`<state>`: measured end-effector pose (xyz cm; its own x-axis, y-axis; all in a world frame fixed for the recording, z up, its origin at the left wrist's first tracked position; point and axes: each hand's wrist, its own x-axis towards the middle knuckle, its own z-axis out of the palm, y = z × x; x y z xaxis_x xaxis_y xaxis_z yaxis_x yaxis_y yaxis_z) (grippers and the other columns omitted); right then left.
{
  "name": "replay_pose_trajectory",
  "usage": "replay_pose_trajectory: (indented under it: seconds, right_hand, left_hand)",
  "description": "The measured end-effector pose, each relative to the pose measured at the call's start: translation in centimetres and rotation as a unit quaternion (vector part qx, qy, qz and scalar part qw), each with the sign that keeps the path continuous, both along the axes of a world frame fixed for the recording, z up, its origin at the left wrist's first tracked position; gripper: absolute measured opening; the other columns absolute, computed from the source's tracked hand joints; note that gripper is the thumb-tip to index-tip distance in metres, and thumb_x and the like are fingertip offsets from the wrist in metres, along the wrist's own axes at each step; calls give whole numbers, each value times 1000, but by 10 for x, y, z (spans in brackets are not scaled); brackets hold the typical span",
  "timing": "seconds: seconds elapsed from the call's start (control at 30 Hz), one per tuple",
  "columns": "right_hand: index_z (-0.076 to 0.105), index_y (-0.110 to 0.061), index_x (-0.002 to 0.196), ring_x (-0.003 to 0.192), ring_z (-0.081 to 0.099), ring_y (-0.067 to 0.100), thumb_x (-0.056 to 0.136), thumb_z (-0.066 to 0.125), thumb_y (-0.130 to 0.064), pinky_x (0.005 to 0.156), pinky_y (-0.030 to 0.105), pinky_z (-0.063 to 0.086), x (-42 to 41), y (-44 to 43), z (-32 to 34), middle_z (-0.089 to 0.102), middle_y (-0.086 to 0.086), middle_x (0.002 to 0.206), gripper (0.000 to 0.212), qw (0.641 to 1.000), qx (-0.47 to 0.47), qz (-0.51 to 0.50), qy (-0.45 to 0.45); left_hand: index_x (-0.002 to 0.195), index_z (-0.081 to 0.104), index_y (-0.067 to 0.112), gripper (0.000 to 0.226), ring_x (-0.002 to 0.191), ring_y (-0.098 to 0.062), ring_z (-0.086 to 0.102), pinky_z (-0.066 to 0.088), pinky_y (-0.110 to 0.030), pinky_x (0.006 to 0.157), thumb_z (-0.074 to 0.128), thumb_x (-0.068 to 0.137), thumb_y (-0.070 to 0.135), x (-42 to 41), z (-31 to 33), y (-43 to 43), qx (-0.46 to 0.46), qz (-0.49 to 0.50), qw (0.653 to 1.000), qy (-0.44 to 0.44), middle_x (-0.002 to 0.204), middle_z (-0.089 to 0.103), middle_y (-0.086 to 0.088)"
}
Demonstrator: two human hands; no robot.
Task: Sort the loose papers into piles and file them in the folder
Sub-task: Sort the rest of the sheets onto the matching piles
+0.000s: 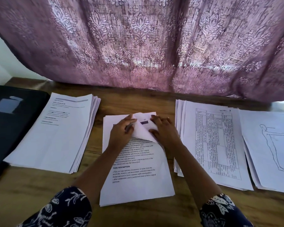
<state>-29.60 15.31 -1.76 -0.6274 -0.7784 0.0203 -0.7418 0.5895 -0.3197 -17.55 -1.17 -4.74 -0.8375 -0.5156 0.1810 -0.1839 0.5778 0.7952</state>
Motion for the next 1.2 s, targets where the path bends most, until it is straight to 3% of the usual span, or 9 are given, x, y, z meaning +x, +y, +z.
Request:
replay_pose_trajectory:
  seconds: [0.2,0.3,0.37,0.47,0.57,0.63,0.73,1.03,1.2]
  right_hand:
    - [41,-22,139,98,65,22,91,64,-27,80,27,48,26,0,9,67,5,117,54,967,-195,-121,-116]
    - [47,-20,137,102,66,26,93,59,-23,83,38,55,40,7,3,67,4,120,45,980,-194,13,-48]
    - [61,-14,123,92,69,29,88,60,-23,78,40,56,40,12,-4,71,8,109,36,980,-175,90,40]
    - [66,-15,115,77,69,25,91,52,-30,66,37,57,35,11,0,72,7,104,32,980,-177,69,-55]
    - [59,-16,126,100,65,27,95,52,-28,86,39,52,11,2,1,65,9,121,34,986,-151,15,-69]
    - [40,-15,143,131,44,29,95,53,-33,110,40,30,-2,-3,-4,45,12,145,52,998,-45,18,-37]
    - [29,-14,148,139,32,27,96,50,-42,116,39,14,-6,-4,-12,36,12,151,63,1000,-2,11,-27]
    - [42,-21,138,98,64,25,89,65,-29,83,30,51,28,-1,6,66,7,115,55,964,-191,-146,-119]
    - [43,-26,138,94,67,21,96,54,-33,72,30,57,47,7,0,66,1,121,44,981,-185,-17,-61]
  left_hand:
    - [127,62,15,33,124,-15,53,37,-21,102,53,98,27,0,6,4,10,9,1000,-3,138,54,2]
    - [137,52,20,47,119,-11,55,42,-8,90,41,98,45,3,13,9,79,19,996,23,131,56,9]
    - [142,42,23,53,126,-6,47,41,-13,97,44,96,49,4,15,9,100,11,994,33,141,50,8]
    - [140,47,24,53,129,-12,48,41,-34,107,52,94,50,1,8,4,30,10,999,-15,145,48,3]
    - [131,59,23,55,131,-21,48,35,-48,112,45,89,56,-1,3,2,-26,2,999,-36,146,47,2]
    - [131,59,22,55,133,-21,46,32,-52,113,43,89,53,-1,2,2,-33,2,998,-44,147,44,2]
    - [131,60,21,62,133,-20,46,33,-48,113,37,87,59,-1,1,2,-34,5,999,-40,147,45,2]
    - [129,61,17,50,131,-22,49,34,-34,109,47,90,45,-2,2,3,-16,6,999,-34,145,48,0]
    - [135,55,22,67,112,-16,63,54,-32,91,37,89,67,3,8,7,82,14,997,0,130,62,3]
